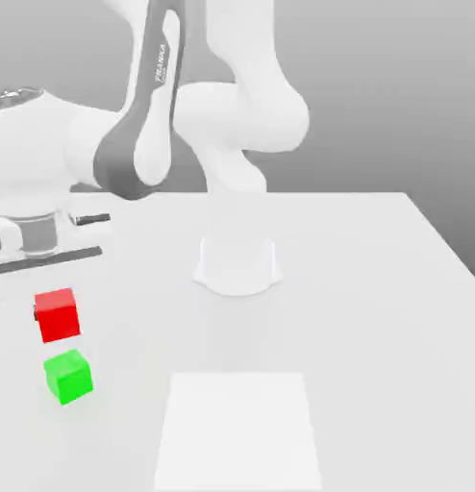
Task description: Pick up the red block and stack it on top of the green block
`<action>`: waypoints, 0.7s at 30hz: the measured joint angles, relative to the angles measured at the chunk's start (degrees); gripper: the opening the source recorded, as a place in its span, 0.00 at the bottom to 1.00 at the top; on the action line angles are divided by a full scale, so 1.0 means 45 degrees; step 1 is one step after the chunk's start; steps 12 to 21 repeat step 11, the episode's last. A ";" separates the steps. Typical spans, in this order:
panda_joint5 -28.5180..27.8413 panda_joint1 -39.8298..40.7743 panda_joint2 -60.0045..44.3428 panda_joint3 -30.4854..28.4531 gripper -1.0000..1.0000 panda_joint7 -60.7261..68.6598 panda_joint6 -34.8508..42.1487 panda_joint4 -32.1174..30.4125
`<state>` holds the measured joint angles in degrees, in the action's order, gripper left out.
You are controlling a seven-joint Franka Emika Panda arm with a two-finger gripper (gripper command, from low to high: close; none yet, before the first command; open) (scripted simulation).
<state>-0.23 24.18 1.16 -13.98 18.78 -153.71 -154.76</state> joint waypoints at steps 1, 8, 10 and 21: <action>0.0150 -0.0058 -0.0217 -0.0020 0.00 0.0141 -0.0204 0.0019; 0.1414 0.0084 -0.2058 0.0351 0.00 0.1090 -0.1897 0.0075; 0.1540 0.0134 -0.2253 0.0419 1.00 0.1178 -0.2077 0.0072; 0.1540 0.0134 -0.2253 0.0419 1.00 0.1178 -0.2077 0.0072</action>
